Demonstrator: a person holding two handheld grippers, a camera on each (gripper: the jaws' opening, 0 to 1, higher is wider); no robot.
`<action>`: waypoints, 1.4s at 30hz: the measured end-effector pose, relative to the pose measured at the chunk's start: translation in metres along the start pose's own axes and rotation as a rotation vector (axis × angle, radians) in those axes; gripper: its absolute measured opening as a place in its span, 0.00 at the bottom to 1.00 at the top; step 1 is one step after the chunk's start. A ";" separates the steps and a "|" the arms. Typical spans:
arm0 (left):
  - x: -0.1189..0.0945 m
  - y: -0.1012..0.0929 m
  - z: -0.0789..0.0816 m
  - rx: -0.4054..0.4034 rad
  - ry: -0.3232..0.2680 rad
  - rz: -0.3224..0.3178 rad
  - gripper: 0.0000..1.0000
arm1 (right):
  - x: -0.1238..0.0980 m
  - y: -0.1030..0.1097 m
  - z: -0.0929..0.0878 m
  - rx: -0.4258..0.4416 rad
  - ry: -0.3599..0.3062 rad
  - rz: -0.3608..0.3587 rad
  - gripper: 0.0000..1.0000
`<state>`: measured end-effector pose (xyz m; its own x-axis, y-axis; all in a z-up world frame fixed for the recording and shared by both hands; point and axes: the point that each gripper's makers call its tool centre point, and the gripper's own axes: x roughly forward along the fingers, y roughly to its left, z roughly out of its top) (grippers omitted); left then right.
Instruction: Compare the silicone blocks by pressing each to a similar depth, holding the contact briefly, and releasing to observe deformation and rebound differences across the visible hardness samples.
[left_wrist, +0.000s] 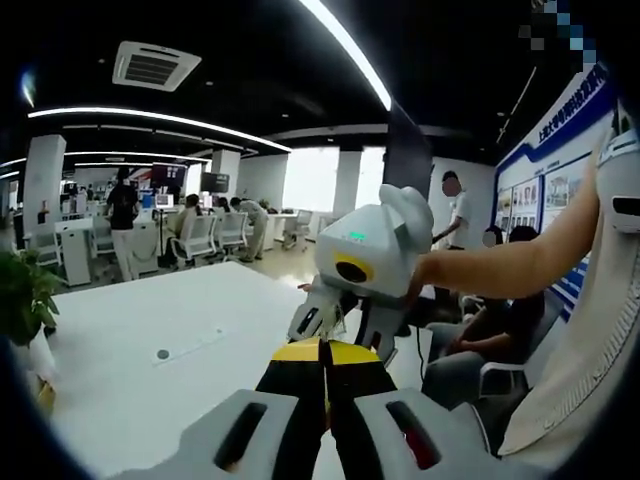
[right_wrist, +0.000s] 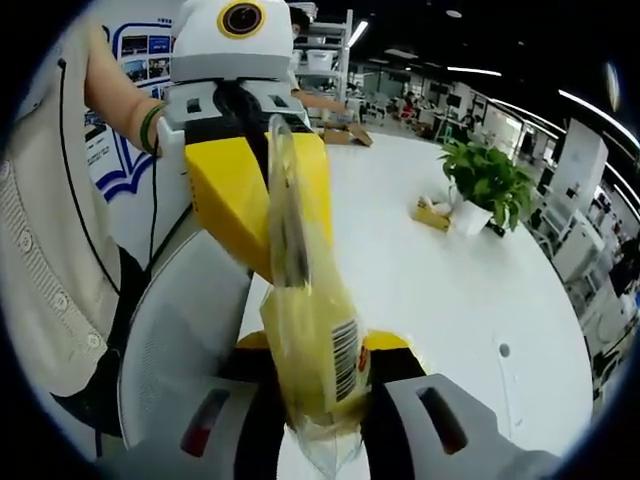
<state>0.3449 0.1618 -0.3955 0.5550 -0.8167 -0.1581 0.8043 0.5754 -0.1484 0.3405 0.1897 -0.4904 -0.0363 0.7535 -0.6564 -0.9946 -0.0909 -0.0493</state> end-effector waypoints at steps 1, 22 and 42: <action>0.000 0.000 -0.001 -0.002 0.001 -0.001 0.00 | 0.000 0.000 0.000 0.002 0.000 0.002 0.22; 0.001 0.003 -0.012 -0.076 -0.005 -0.002 0.00 | 0.008 0.004 -0.008 0.018 0.005 0.029 0.25; 0.021 0.017 -0.039 -0.258 0.002 0.009 0.00 | 0.008 0.000 -0.038 0.092 0.014 0.009 0.42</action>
<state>0.3615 0.1559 -0.4398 0.5615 -0.8114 -0.1625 0.7182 0.5754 -0.3913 0.3444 0.1707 -0.5243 -0.0442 0.7436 -0.6672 -0.9990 -0.0367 0.0253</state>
